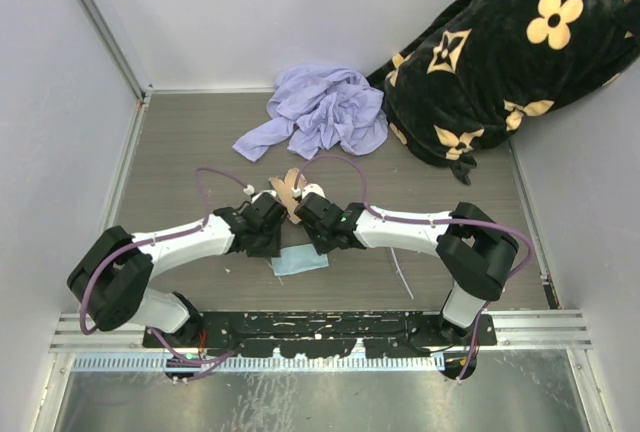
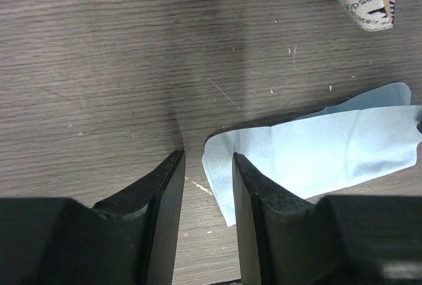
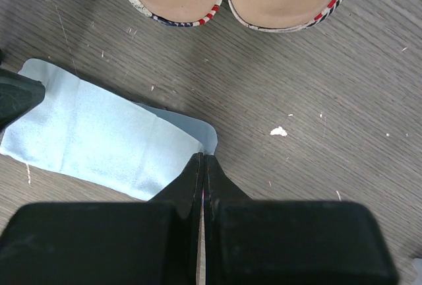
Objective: Organize the sunglasses
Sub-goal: Fold the glasses cleaning cloth at the center of the board.
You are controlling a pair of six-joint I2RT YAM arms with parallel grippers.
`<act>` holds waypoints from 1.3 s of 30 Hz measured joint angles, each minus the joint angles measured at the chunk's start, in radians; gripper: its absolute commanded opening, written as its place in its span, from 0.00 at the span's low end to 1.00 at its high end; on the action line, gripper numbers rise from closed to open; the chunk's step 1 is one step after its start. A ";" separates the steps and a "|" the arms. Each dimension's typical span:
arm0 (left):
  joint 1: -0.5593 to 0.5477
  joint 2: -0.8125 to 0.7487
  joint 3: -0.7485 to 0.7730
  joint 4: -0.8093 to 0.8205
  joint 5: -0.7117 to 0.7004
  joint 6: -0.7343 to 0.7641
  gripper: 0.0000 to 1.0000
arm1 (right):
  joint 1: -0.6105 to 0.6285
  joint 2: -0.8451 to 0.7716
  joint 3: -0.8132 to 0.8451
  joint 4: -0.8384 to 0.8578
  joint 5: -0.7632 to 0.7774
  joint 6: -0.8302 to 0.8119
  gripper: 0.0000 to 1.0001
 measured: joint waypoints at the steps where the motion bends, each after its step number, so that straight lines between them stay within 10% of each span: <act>1: 0.000 0.000 0.002 -0.005 -0.006 0.000 0.37 | 0.000 0.000 -0.002 0.002 0.000 0.000 0.01; 39: -0.012 0.065 0.050 0.005 -0.031 -0.008 0.29 | 0.000 -0.011 -0.019 0.007 0.001 0.011 0.01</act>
